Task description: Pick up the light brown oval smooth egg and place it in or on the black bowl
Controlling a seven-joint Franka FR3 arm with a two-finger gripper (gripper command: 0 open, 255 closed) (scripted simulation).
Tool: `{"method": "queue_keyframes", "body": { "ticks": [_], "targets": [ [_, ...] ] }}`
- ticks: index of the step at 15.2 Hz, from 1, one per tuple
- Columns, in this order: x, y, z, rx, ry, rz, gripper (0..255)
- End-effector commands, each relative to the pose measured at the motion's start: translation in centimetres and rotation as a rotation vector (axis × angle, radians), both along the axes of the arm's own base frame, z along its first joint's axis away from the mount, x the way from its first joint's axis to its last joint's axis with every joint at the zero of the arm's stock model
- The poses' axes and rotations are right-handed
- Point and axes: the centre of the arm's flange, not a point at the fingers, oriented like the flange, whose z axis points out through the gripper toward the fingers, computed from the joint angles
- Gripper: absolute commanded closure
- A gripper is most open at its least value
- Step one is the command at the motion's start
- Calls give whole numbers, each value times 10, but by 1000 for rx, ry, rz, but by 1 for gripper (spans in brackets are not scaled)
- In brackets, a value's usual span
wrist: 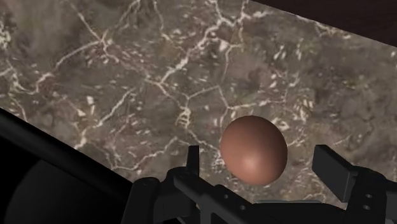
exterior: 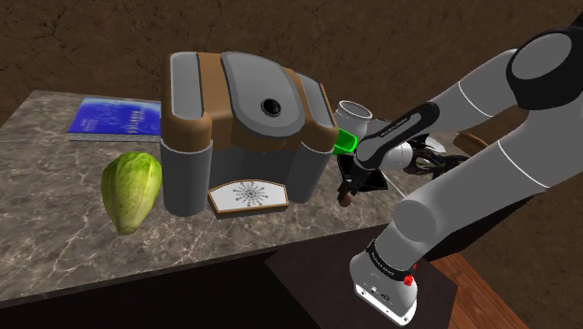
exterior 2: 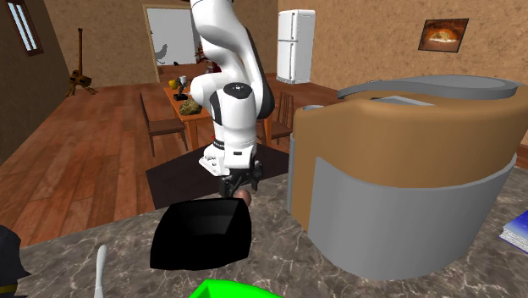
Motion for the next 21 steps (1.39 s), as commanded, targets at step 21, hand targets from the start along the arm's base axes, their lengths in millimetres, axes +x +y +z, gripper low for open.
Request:
{"method": "queue_keyframes", "body": {
  "ticks": [21],
  "targets": [
    [-2, 1, 110, 7, 12, 33, 255]
  ]
}}
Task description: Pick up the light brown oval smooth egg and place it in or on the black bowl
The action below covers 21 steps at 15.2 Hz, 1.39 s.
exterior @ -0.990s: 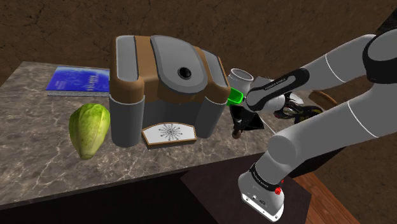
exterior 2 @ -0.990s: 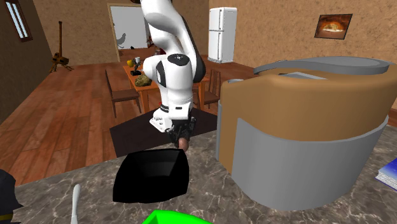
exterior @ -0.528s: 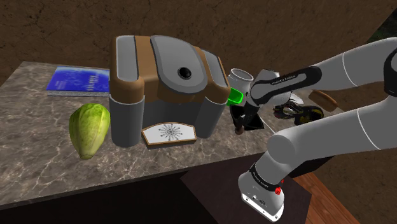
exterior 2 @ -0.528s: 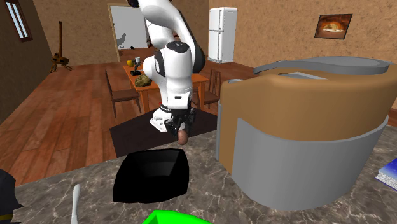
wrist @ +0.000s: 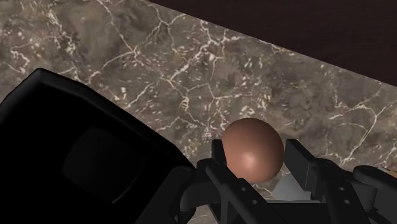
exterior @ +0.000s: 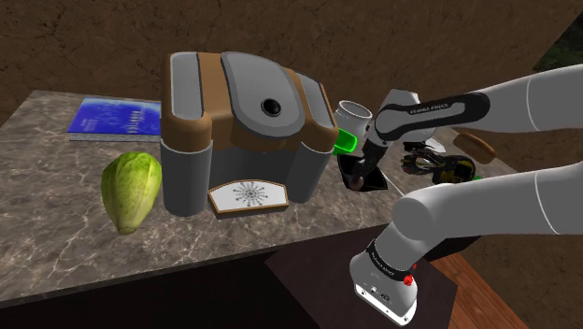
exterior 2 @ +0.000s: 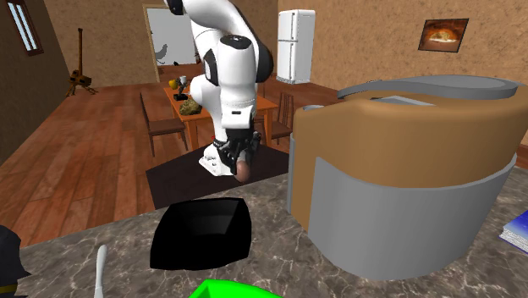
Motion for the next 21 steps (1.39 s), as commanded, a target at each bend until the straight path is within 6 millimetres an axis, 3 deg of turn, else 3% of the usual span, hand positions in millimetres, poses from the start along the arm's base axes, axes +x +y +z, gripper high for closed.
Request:
{"method": "queue_keyframes", "body": {
  "ticks": [1, 7, 21],
  "targets": [
    [-1, -1, 10, 0, 1, 0, 255],
    [-1, -1, 40, 0, 1, 0, 255],
    [44, -183, 46, 0, 1, 0, 255]
  ]
}}
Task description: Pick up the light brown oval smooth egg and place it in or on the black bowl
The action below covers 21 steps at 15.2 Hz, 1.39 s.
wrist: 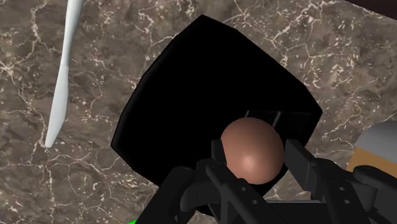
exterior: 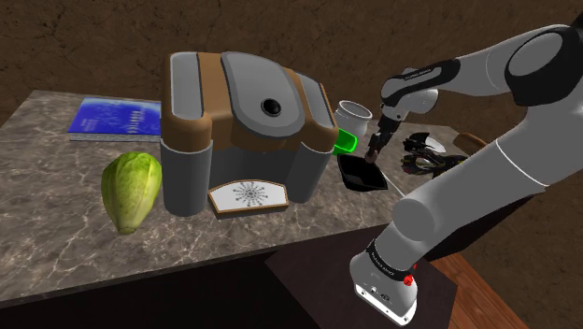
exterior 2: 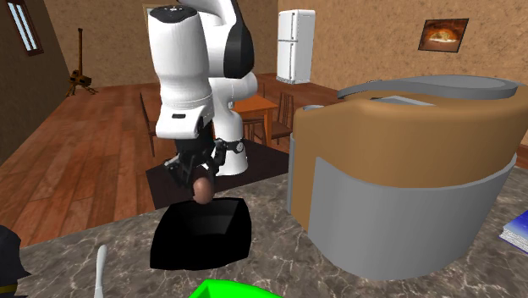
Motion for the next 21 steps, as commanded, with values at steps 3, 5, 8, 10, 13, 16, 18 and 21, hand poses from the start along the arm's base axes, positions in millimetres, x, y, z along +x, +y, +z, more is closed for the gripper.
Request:
{"method": "queue_keyframes", "body": {
  "ticks": [3, 5, 8, 10, 13, 16, 18, 21],
  "targets": [
    [4, -14, -14, -1, 0, 2, 255],
    [4, -14, -25, -1, 0, 2, 255],
    [4, -14, -41, -1, 0, 2, 255],
    [4, -14, -51, -1, 0, 2, 255],
    [4, -14, -67, -1, 0, 2, 255],
    [4, -14, -75, -1, 0, 2, 255],
    [4, -14, -75, -1, 0, 2, 255],
    [4, -14, -75, -1, 0, 2, 255]
  ]
}}
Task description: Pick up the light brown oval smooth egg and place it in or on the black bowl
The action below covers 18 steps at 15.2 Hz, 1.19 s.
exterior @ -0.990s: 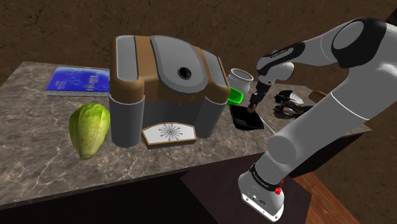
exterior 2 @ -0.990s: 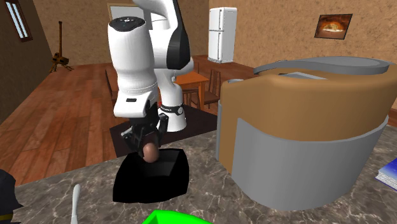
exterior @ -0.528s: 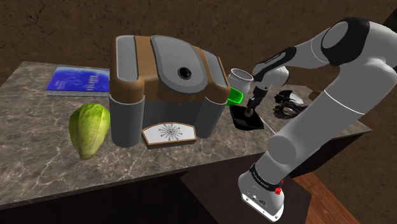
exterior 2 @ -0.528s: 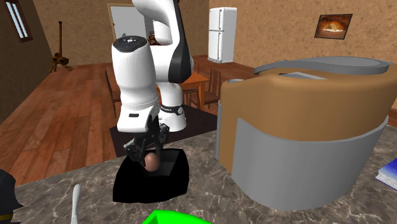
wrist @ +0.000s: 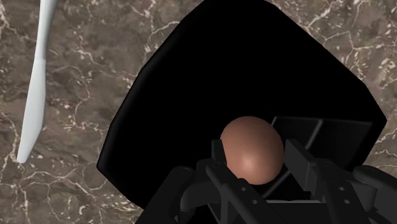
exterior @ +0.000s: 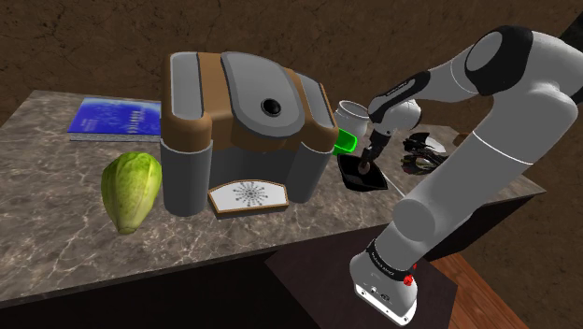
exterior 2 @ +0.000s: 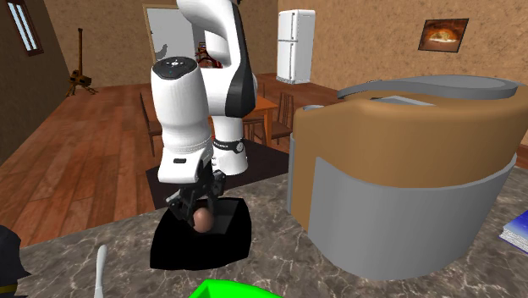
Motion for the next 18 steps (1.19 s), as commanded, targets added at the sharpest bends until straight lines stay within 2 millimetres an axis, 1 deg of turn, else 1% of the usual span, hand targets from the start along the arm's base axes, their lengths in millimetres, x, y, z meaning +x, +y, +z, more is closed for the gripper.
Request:
{"method": "queue_keyframes", "body": {
  "ticks": [1, 2, 7, 10, 11, 18],
  "targets": [
    [0, 0, 0, 0, 0, 0, 255],
    [0, 0, 0, 0, 0, 0, 0],
    [0, 0, 0, 0, 0, 0, 0],
    [3, -3, 39, 0, 0, 0, 0],
    [4, -4, 50, 0, 0, 0, 0],
    [4, -4, 50, 0, 0, 0, 0]
  ]
}}
